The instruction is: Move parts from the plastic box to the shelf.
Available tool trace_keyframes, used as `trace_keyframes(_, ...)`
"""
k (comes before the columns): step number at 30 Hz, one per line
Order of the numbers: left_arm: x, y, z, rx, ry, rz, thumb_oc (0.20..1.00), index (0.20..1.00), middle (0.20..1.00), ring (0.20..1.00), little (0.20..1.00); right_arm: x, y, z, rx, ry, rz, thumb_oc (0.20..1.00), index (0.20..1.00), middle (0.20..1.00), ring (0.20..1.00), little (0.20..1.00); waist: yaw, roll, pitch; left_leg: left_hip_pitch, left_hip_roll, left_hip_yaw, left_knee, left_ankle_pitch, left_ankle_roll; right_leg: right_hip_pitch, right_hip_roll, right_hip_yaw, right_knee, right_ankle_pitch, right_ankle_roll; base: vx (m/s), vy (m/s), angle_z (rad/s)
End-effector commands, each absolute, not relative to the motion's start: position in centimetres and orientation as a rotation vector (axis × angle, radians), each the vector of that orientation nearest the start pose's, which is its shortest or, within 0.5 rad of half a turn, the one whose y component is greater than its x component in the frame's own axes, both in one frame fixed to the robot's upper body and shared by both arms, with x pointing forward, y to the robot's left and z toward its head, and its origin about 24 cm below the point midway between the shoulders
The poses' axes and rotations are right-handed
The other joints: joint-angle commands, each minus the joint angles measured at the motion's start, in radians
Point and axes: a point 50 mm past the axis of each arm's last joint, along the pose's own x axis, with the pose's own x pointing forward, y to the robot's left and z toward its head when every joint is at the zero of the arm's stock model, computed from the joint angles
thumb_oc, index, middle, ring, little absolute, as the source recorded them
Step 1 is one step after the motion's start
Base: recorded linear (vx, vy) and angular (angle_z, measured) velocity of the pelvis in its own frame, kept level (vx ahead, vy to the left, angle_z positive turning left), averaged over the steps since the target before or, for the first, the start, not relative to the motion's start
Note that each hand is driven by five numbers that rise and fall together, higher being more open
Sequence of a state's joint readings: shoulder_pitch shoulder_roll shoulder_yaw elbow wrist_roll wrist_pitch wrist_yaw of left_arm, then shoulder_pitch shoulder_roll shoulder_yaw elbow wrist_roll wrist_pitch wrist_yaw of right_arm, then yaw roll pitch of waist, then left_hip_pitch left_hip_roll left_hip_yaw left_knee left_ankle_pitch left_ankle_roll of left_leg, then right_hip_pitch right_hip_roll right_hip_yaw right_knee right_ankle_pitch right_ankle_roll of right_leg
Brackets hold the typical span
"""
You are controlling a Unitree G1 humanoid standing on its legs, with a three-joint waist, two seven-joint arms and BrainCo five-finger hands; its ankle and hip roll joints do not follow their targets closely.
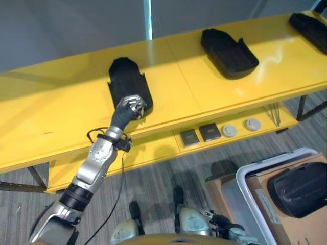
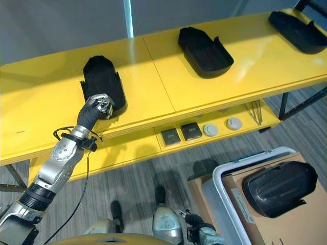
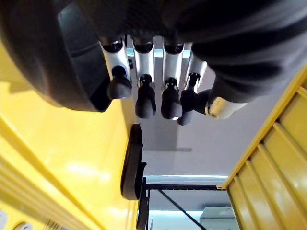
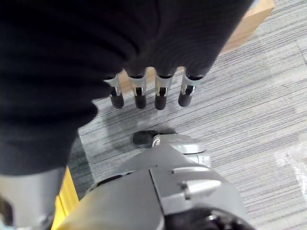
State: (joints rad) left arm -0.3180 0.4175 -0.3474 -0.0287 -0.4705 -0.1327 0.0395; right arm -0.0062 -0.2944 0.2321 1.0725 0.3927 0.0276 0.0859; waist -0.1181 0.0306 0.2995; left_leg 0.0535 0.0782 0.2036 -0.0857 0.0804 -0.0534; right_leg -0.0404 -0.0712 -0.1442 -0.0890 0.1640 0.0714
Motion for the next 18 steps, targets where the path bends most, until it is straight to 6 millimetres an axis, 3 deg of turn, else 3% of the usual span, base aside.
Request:
trace_keyframes(1,29.4,11.7,15.7,-0.067,-0.431,-0.414,0.2,0.2,0.2,0.2,0.2,11.6,-22.9,-15.1,-0.001,1.131,-0.05,1.0,1.0,1.0,1.0,1.0,0.001,-0.005,0.006,-0.022,-0.022,-0.009,-0.002,-0.062,0.023,0.073,0.013,0.025,0.002,-0.105,0.013,0.0,0.0,0.0)
trace_keyframes(11,28.1,12.2,15.0,-0.133,-0.41,-0.393,0.2,0.2,0.2,0.2,0.2,12.4,-23.6,-14.7,-0.003,1.105,-0.074,1.0,1.0,1.0,1.0,1.0,0.014,0.028,0.044,-0.037,-0.031,-0.029,-0.002,-0.052,0.016,0.068,0.0,0.002,0.002,-0.108,0.009,0.0,0.0,0.0)
trace_keyframes(18,28.5,12.9,15.4,-0.098,-0.443,-0.326,0.2,0.2,0.2,0.2,0.2,13.4,-23.5,-14.3,0.006,1.074,-0.077,1.0,1.0,1.0,1.0,1.0,0.012,0.032,0.069,-0.056,-0.032,-0.028,-0.002,-0.044,0.016,0.051,-0.004,0.004,0.002,-0.106,0.007,-0.01,0.001,0.0)
